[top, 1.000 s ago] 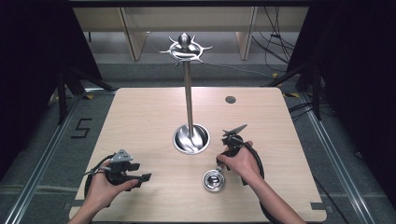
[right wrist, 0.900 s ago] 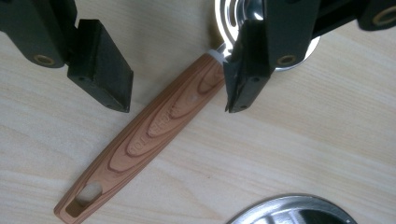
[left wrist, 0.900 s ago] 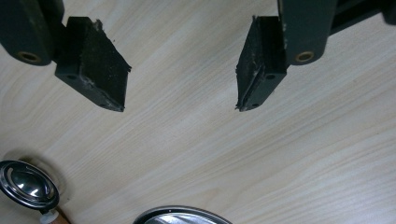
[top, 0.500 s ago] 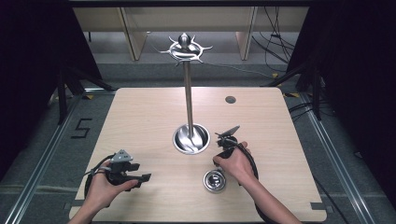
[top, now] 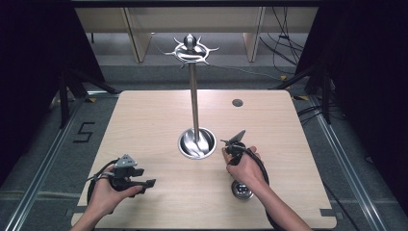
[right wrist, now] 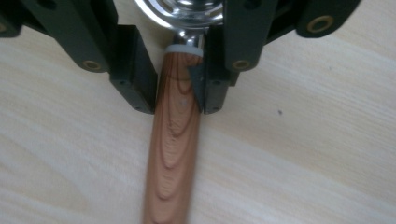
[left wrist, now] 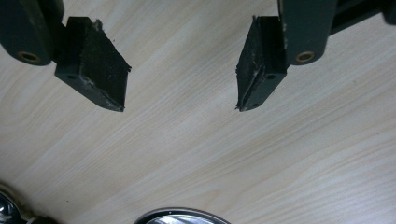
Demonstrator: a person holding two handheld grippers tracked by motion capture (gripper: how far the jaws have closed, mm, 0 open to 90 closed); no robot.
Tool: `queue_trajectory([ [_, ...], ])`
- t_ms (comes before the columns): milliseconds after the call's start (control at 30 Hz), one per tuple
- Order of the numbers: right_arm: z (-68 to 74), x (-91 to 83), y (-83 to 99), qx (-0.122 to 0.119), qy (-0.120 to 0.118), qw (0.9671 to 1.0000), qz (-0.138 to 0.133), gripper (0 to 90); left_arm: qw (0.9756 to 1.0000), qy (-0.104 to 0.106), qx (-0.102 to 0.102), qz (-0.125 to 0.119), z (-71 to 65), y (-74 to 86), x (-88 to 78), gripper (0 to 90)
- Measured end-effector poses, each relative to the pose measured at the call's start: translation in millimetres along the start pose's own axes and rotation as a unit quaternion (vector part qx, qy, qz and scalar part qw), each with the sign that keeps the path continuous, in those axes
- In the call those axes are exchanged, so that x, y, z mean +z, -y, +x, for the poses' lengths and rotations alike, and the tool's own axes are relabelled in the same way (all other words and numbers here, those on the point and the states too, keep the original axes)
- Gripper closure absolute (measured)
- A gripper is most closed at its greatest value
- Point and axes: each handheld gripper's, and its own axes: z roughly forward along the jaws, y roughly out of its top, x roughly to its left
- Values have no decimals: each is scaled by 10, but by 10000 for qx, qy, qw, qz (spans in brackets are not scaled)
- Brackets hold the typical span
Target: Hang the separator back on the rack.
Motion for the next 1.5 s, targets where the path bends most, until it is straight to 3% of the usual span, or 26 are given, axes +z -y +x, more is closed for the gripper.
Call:
queue_trajectory([
  [33, 23, 9, 14, 181, -3, 9998, -24, 687, 10000, -67, -11, -41, -5, 2, 8, 331],
  [167, 16, 0, 38, 153, 37, 9999, 48, 655, 10000, -1, -12, -4, 2, 2, 0, 332],
  [200, -2, -15, 35, 43, 32, 9998, 177, 640, 10000, -1, -13, -12, 1, 2, 0, 331],
  [300, 5, -6, 55, 55, 47, 9999, 97, 623, 10000, -40, -10, -27, -3, 2, 4, 332],
  [467, -1, -4, 54, -112, 123, 9996, 231, 615, 10000, -50, -12, -31, -2, 3, 1, 331],
  [667, 2, 29, 57, -186, 141, 9995, 212, 647, 10000, 16, -10, -49, 1, 2, -4, 332],
  [1033, -28, 21, 51, -304, 77, 9992, 267, 693, 10000, -51, -2, -24, -4, 5, 6, 332],
  [1233, -64, -14, 117, -330, -58, 9994, -10, 696, 10000, 15, 26, -52, -4, -7, -25, 332],
  [1267, -75, -26, 141, -353, -102, 9992, -184, 696, 10000, 11, 26, -60, -5, -5, -27, 332],
  [1367, -100, -115, 181, -325, -140, 9991, -240, 697, 10000, 14, 25, -53, 3, 4, -22, 332],
  [1433, -104, -176, 231, -344, -251, 9979, -495, 697, 10000, 21, 18, -69, 3, 4, -28, 332],
  [1500, -110, -236, 276, -265, -366, 9975, -542, 698, 9999, 15, -4, -100, -4, 0, -33, 332],
])
